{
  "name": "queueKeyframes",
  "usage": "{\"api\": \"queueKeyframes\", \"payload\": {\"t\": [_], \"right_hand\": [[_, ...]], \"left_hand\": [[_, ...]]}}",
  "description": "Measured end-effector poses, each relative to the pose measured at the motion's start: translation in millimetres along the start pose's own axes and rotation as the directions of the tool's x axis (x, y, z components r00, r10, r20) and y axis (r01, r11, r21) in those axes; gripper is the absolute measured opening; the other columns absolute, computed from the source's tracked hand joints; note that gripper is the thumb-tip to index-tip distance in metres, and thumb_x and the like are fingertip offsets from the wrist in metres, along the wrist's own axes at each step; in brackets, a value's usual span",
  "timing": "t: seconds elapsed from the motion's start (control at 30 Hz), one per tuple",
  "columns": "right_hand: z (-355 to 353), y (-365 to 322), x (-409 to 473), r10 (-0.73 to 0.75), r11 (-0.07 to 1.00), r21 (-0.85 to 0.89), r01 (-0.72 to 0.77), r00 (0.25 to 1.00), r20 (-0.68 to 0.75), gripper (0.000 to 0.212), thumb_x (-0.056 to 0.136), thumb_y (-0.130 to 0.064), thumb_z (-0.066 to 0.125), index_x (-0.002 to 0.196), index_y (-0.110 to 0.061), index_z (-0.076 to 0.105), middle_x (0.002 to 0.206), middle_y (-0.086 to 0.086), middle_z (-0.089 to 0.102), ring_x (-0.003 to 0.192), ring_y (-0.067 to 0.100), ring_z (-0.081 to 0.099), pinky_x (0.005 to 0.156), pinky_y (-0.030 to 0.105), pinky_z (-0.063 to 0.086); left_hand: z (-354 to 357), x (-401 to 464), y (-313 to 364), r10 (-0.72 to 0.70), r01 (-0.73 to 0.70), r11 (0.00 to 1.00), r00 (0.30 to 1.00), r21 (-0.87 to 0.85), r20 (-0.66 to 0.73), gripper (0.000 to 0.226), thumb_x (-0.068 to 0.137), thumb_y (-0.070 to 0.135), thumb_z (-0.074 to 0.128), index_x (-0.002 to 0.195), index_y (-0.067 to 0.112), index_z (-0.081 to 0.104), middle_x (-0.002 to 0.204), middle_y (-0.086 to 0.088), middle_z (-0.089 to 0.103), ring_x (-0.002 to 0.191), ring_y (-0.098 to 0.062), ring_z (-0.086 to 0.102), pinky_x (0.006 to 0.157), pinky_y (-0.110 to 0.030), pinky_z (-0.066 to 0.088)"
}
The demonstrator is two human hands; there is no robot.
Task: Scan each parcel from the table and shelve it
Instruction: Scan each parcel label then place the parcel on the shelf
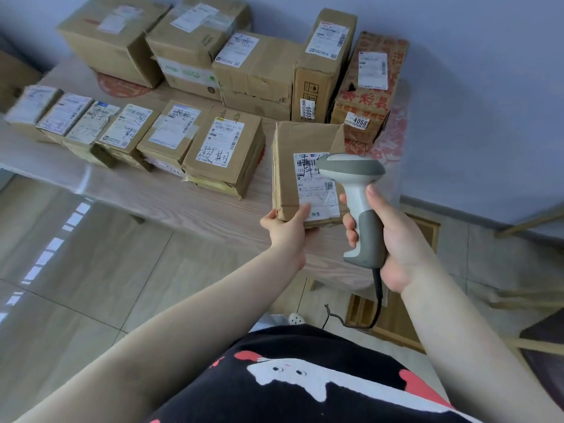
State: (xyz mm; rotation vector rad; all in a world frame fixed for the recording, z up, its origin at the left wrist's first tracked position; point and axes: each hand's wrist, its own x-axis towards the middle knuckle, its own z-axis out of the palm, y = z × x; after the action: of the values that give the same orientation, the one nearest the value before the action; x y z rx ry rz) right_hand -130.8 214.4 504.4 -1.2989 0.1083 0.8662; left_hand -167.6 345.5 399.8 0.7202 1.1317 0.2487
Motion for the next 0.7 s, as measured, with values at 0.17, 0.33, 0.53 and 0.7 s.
{"api": "queueKeyframes", "payload": {"t": [0.17, 0.33, 0.53, 0.7], "right_hand": [[1, -3, -1, 0.018, 0.999, -0.026, -0.019, 1.0, -0.013, 0.043, 0.094, -0.051, 0.055, 0.106, -0.014, 0.074, 0.071, 0.003, 0.061, 0.058, 0.011, 0.052, 0.058, 0.021, 0.046], [-1, -4, -1, 0.01, 0.999, -0.035, -0.011, 1.0, -0.008, 0.044, 0.095, -0.052, 0.054, 0.107, -0.014, 0.073, 0.071, 0.002, 0.061, 0.059, 0.012, 0.052, 0.059, 0.021, 0.046], [-3, -1, 0, 0.029, 1.0, -0.006, -0.03, 0.999, -0.032, 0.052, 0.091, -0.054, 0.058, 0.115, -0.009, 0.07, 0.072, 0.001, 0.062, 0.059, 0.01, 0.055, 0.061, 0.021, 0.048], [3, 9, 6, 0.073, 0.997, -0.023, -0.073, 0.997, -0.013, 0.045, 0.093, -0.055, 0.054, 0.108, -0.017, 0.073, 0.073, -0.001, 0.062, 0.062, 0.009, 0.054, 0.064, 0.022, 0.045]], "left_hand": [[-2, -1, -1, 0.0, 0.0, 1.0, 1.0, -0.006, 0.01, 0.08, 0.061, 0.036, 0.085, 0.12, 0.027, 0.032, 0.118, -0.003, 0.061, 0.109, -0.027, 0.065, 0.095, -0.05, 0.055], [-3, 2, -5, 0.001, -0.001, 1.0, 1.0, -0.017, 0.006, 0.065, 0.08, 0.024, 0.081, 0.122, 0.025, 0.032, 0.118, -0.003, 0.059, 0.109, -0.027, 0.066, 0.09, -0.047, 0.059], [-7, -4, 6, -0.014, 0.013, 0.996, 1.0, -0.087, -0.009, 0.063, 0.083, 0.019, 0.081, 0.124, 0.021, 0.033, 0.115, -0.005, 0.059, 0.103, -0.024, 0.067, 0.085, -0.043, 0.061], [-32, -15, 27, -0.005, -0.002, 0.991, 0.999, -0.133, -0.048, 0.059, 0.084, 0.016, 0.079, 0.122, 0.018, 0.034, 0.115, -0.007, 0.057, 0.101, -0.024, 0.067, 0.08, -0.041, 0.062]]}}
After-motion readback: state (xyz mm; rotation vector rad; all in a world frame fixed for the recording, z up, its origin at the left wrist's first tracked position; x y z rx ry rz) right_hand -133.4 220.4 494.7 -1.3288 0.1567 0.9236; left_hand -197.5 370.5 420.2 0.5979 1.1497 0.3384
